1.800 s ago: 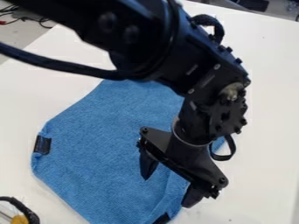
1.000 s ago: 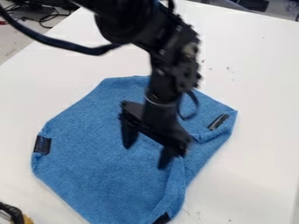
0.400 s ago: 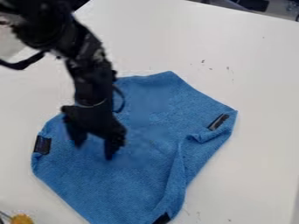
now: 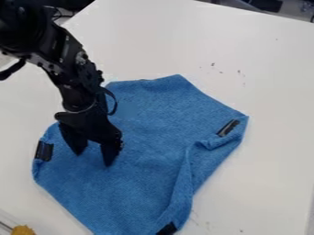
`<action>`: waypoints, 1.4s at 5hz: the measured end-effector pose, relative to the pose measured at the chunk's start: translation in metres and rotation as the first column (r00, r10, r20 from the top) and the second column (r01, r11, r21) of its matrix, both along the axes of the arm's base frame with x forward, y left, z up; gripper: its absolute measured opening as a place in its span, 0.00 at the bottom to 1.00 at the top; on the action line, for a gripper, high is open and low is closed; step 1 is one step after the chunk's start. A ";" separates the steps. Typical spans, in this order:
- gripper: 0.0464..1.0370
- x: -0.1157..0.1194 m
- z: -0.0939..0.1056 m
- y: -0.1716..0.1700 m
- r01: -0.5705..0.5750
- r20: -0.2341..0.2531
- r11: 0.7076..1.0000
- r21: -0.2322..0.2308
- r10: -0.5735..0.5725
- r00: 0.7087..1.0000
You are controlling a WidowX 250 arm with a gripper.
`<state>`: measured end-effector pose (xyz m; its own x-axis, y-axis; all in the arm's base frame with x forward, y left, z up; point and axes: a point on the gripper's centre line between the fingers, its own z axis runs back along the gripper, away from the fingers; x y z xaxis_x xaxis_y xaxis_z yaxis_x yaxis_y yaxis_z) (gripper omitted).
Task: Unfold the cloth rigth to left
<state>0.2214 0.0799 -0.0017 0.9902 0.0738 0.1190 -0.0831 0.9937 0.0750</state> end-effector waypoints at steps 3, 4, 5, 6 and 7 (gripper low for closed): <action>0.96 -0.067 0.000 0.068 -0.253 -0.003 0.964 0.077 0.253 0.967; 0.96 -0.092 0.000 0.085 -0.345 -0.012 0.934 0.088 0.347 0.938; 0.96 -0.092 0.000 0.087 -0.306 -0.006 0.947 0.096 0.308 0.951; 0.96 -0.080 0.000 0.082 -0.217 0.004 0.971 0.096 0.217 0.976; 0.96 -0.053 0.004 0.074 -0.071 0.002 0.990 0.122 0.071 0.997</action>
<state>0.1681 0.1537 0.0026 0.9833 0.1289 0.1287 -0.1527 0.9687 0.1958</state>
